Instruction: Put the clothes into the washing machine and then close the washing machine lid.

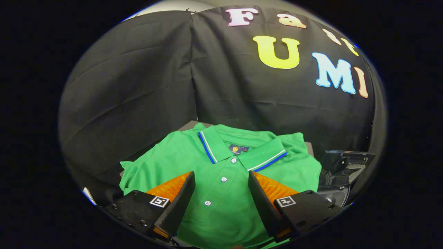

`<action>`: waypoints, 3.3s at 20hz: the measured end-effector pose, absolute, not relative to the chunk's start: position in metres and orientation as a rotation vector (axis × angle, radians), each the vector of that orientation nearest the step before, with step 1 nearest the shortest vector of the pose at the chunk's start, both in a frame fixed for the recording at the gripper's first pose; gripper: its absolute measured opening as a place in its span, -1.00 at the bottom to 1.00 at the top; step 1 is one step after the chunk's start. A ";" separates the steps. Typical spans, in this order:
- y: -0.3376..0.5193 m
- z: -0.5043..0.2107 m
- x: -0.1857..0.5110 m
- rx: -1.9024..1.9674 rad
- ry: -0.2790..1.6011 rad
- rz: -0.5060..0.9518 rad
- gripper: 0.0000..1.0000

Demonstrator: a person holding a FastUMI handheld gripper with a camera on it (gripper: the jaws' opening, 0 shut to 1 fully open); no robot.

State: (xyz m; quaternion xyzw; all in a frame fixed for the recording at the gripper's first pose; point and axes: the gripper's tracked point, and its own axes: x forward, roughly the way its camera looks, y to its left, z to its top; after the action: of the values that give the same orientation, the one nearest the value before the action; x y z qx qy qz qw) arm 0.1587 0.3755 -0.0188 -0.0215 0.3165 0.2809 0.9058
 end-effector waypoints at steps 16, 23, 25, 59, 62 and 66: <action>0.382 -0.042 0.166 -0.057 0.725 0.611 -0.57; 0.384 -0.034 0.163 0.027 0.680 0.654 -0.96; 0.382 -0.028 0.164 0.088 0.675 0.674 -0.96; 0.199 0.050 0.195 0.199 0.430 0.670 -0.97; 0.175 0.047 0.198 0.198 0.432 0.637 -0.97; 0.146 0.047 0.202 0.200 0.425 0.595 -0.96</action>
State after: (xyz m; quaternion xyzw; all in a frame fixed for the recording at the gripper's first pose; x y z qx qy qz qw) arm 0.2022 0.1462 0.0466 0.0978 0.2076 0.2902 0.9291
